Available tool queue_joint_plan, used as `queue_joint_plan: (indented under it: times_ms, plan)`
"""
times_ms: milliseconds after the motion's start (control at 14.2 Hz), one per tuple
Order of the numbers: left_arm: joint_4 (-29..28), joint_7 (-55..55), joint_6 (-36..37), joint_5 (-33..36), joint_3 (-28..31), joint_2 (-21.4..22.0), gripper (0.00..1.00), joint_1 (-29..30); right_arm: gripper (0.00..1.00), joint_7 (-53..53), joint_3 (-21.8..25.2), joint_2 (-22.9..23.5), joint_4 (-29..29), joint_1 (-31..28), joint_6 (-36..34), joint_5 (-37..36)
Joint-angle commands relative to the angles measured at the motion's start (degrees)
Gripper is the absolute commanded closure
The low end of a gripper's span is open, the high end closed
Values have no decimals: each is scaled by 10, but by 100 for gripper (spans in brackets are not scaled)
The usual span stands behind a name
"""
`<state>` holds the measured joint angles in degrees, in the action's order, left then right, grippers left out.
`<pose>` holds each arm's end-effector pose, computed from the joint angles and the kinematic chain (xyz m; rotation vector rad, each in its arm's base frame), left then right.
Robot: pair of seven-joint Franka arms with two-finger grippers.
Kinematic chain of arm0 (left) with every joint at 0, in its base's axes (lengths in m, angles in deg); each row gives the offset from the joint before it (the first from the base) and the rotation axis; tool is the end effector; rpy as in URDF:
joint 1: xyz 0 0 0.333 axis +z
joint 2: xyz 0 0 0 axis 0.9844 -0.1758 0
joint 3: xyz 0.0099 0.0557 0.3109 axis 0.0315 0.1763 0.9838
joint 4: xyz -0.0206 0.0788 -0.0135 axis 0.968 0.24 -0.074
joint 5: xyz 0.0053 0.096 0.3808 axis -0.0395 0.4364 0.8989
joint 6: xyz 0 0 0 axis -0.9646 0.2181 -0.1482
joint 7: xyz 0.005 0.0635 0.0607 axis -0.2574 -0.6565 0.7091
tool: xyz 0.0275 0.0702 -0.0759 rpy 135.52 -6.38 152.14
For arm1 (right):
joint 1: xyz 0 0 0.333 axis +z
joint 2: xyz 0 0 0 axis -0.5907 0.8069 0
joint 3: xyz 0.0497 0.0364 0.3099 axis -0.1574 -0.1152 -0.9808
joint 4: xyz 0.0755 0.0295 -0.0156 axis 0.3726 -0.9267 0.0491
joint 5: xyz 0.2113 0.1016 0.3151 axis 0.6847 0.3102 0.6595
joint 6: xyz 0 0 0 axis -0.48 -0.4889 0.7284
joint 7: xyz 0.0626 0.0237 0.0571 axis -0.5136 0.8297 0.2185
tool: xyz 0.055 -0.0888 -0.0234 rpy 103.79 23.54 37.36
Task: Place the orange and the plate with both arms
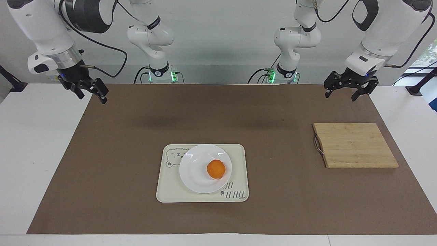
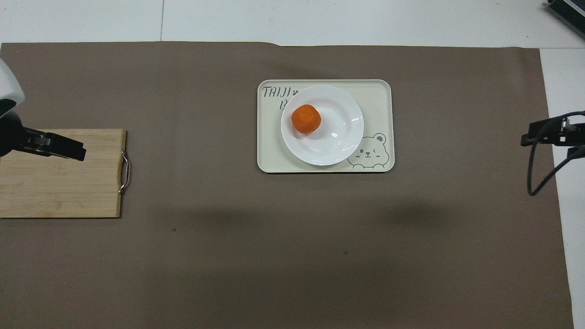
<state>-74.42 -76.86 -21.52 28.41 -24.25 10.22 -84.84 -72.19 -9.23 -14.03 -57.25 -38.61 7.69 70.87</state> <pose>0.5532 -0.0485 0.6187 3.1028 -0.3498 -0.0103 0.5414 -0.0768 0.6168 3.1028 -0.3807 0.0700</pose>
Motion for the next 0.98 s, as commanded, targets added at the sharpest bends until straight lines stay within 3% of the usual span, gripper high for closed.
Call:
queue_joint_plan:
  times_ms: [0,422,914]
  plan:
    - [-6,5,-3,8,-3,10,0,5,0,0,-18,-33,-11,1,-38,-17]
    - [-6,5,-3,8,-3,10,0,5,0,-1,-28,-77,-13,0,-70,-7]
    - [-6,6,-1,8,-4,10,0,3,0,0,-45,-85,-34,1,-67,-7]
